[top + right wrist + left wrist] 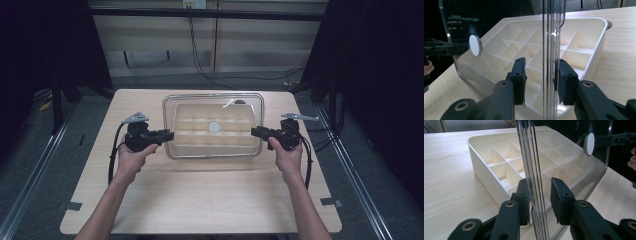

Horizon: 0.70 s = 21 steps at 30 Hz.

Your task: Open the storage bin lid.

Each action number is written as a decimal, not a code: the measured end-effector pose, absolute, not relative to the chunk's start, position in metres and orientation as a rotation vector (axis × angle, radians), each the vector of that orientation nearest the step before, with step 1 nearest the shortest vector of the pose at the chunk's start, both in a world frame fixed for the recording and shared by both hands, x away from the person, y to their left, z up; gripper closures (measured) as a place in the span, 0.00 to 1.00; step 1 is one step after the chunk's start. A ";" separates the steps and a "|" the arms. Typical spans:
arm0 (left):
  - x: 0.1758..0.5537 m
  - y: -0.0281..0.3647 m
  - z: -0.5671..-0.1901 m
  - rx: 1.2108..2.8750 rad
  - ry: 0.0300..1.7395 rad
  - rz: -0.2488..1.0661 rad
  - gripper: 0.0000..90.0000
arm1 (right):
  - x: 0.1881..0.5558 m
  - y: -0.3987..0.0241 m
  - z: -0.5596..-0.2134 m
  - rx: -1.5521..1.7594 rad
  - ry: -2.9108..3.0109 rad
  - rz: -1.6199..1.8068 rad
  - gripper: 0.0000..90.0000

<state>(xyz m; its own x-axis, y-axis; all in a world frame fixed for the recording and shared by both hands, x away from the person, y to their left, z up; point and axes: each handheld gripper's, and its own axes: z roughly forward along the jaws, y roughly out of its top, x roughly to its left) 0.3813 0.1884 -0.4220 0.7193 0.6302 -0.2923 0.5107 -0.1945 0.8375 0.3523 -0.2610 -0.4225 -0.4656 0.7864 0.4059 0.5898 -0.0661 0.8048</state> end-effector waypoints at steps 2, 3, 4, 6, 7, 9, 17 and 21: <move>0.379 0.190 -0.422 1.852 0.890 0.138 0.77 | 0.351 -0.260 -0.421 1.505 2.012 1.556 0.71; 0.379 0.190 -0.422 1.852 0.890 0.138 0.77 | 0.350 -0.259 -0.421 1.499 2.015 1.556 0.71; 0.377 0.192 -0.421 1.854 0.889 0.141 0.77 | 0.349 -0.258 -0.420 1.496 2.017 1.556 0.71; 0.375 0.193 -0.420 1.855 0.890 0.149 0.77 | 0.347 -0.257 -0.419 1.489 2.024 1.557 0.71; 0.374 0.193 -0.419 1.859 0.888 0.150 0.77 | 0.346 -0.257 -0.418 1.487 2.024 1.555 0.71; 0.372 0.193 -0.419 1.861 0.885 0.149 0.77 | 0.346 -0.256 -0.418 1.483 2.027 1.552 0.71; 0.361 0.198 -0.414 1.868 0.880 0.165 0.78 | 0.342 -0.253 -0.418 1.485 2.036 1.571 0.71; 0.358 0.199 -0.413 1.867 0.871 0.170 0.77 | 0.339 -0.251 -0.416 1.474 2.040 1.565 0.71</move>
